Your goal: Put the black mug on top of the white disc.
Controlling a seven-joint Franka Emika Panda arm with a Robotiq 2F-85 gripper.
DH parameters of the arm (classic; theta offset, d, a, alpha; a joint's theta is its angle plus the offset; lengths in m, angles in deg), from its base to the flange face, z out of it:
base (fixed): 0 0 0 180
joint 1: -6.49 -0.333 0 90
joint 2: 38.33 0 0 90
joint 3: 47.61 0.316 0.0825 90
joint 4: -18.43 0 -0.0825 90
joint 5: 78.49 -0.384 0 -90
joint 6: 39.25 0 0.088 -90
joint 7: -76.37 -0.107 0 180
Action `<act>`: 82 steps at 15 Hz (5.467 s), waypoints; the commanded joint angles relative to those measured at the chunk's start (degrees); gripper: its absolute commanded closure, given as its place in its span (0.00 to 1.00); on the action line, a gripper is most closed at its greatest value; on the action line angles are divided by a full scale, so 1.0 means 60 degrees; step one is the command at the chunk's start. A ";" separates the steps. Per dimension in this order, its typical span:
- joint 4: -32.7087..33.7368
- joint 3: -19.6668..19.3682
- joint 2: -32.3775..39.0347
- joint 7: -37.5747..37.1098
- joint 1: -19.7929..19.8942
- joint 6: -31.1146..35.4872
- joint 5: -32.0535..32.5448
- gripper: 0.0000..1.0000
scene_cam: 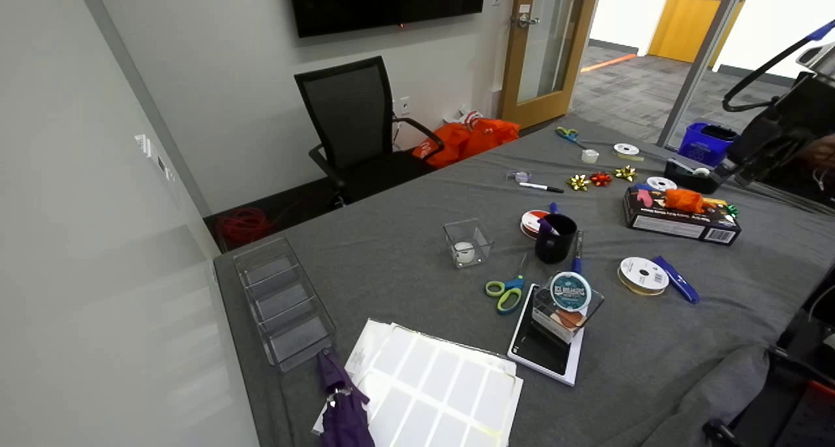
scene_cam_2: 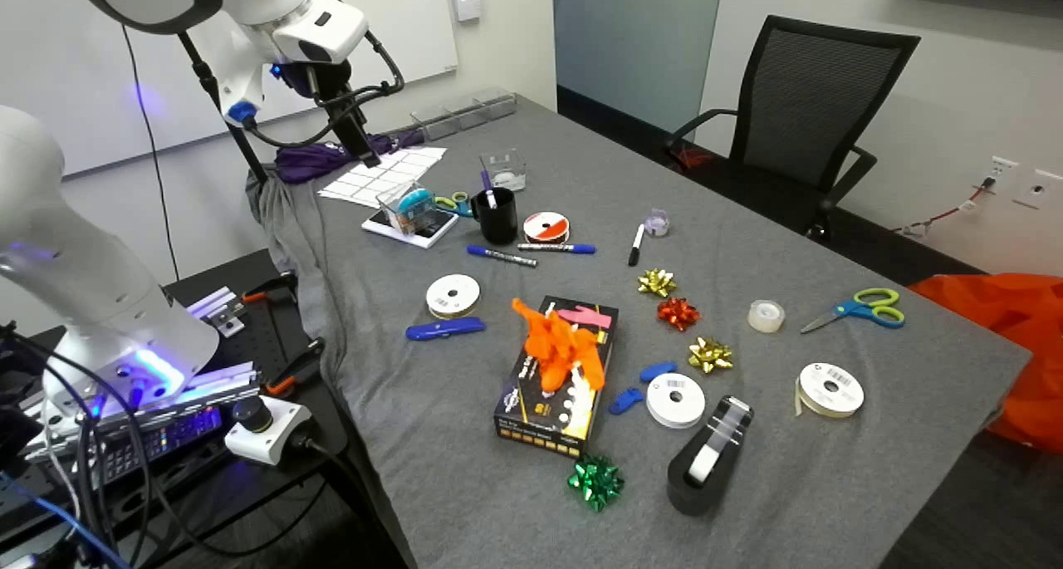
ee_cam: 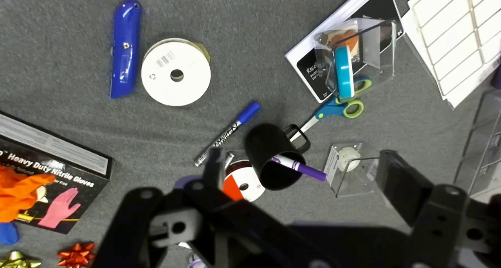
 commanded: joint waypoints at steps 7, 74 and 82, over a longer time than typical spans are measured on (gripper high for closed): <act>0.1072 0.1355 0.2703 -0.2636 -0.0358 0.2210 -0.1558 0.00; 0.5634 0.1707 1.0423 -1.2604 -0.1287 0.3235 0.1007 0.55; 0.5737 0.1770 1.0422 -1.2583 -0.1228 0.3241 0.0602 1.00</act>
